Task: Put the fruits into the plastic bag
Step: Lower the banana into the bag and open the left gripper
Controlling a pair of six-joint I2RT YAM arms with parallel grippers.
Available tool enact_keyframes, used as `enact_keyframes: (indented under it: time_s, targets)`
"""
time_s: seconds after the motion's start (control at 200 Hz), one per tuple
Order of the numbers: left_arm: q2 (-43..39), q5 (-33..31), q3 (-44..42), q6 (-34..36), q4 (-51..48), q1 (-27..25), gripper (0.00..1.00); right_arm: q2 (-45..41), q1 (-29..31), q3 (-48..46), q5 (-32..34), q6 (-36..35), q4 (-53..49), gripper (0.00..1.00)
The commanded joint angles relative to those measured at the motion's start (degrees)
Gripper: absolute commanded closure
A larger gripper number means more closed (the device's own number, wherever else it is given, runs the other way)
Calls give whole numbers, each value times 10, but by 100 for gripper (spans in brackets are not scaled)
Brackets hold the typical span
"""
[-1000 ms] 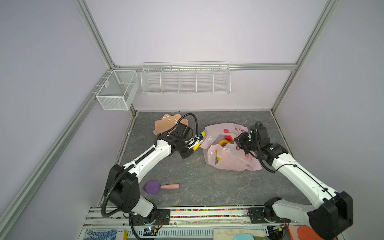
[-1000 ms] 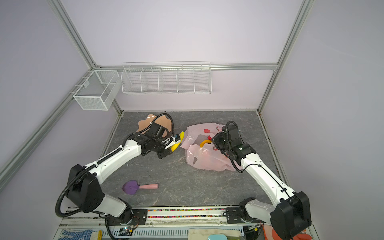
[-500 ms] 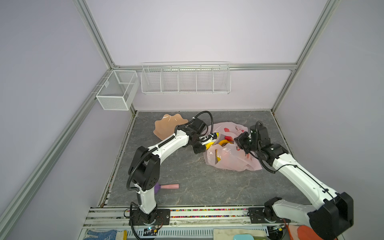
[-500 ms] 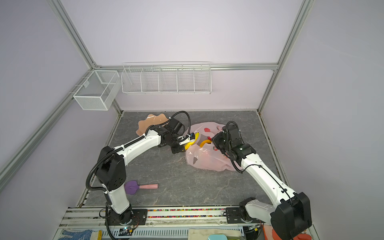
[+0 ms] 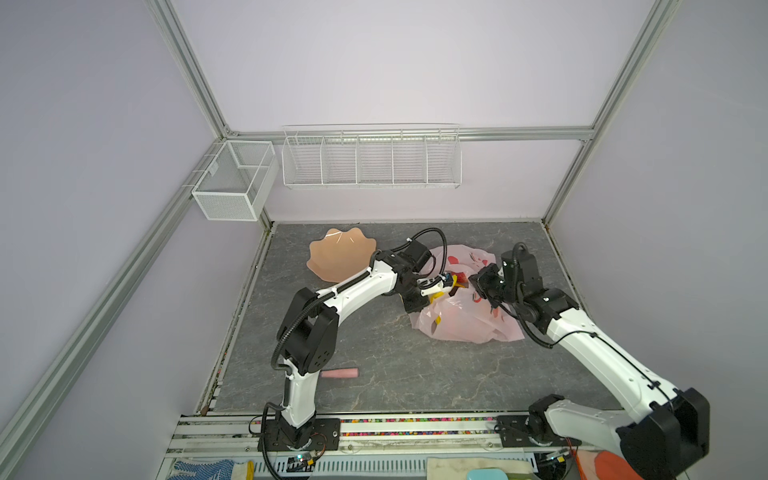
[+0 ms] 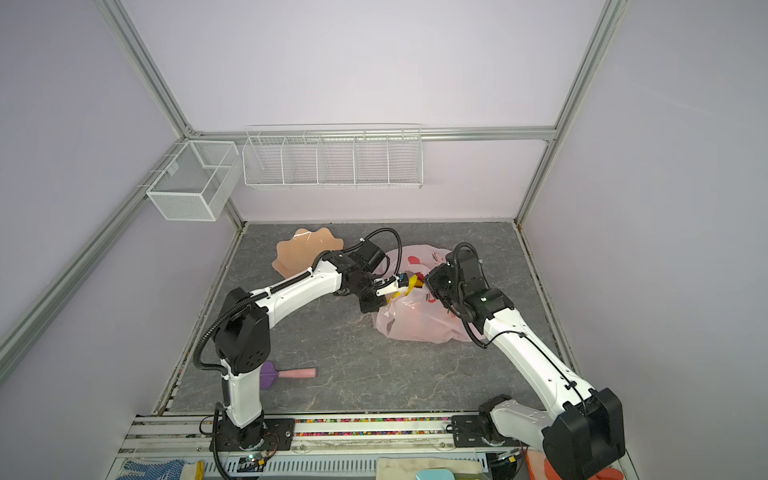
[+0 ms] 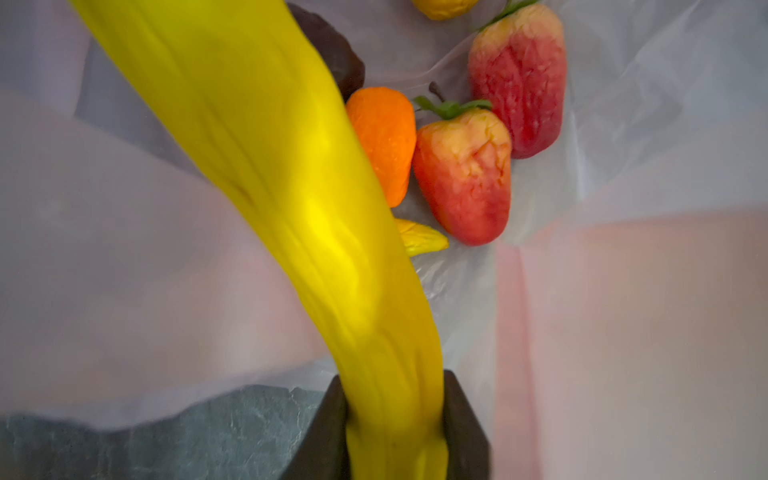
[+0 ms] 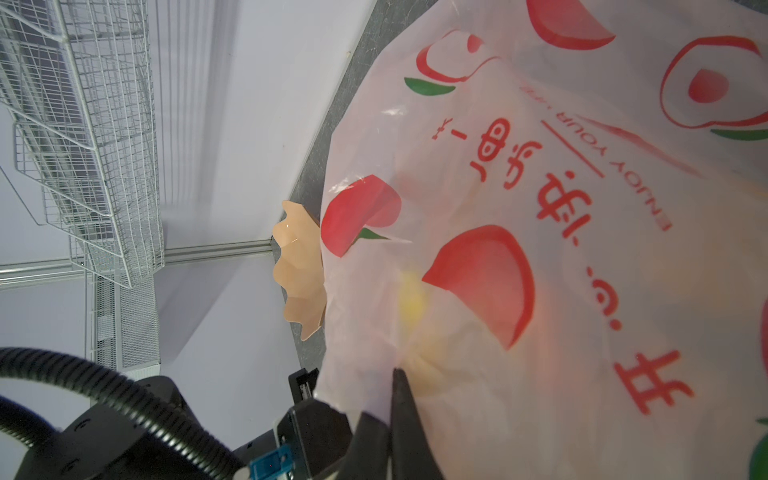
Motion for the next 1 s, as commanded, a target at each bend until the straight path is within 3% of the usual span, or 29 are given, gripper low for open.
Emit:
enact_keyframes:
  time_s: [0.0,0.615,0.865,0.995]
  targets:
    - [22,33,30,-23,-3,-7,71,-8,-1,0,-3,3,0,94]
    - [178,110,244,-269,25,-8,59,-22,4,-17,2,21,17,94]
    - [190,157,251,-386,88,-12,55,-26,6,-22,4,24,22,94]
    - [180,145,237,-420,114,-13,52,-28,6,-23,5,25,20,94]
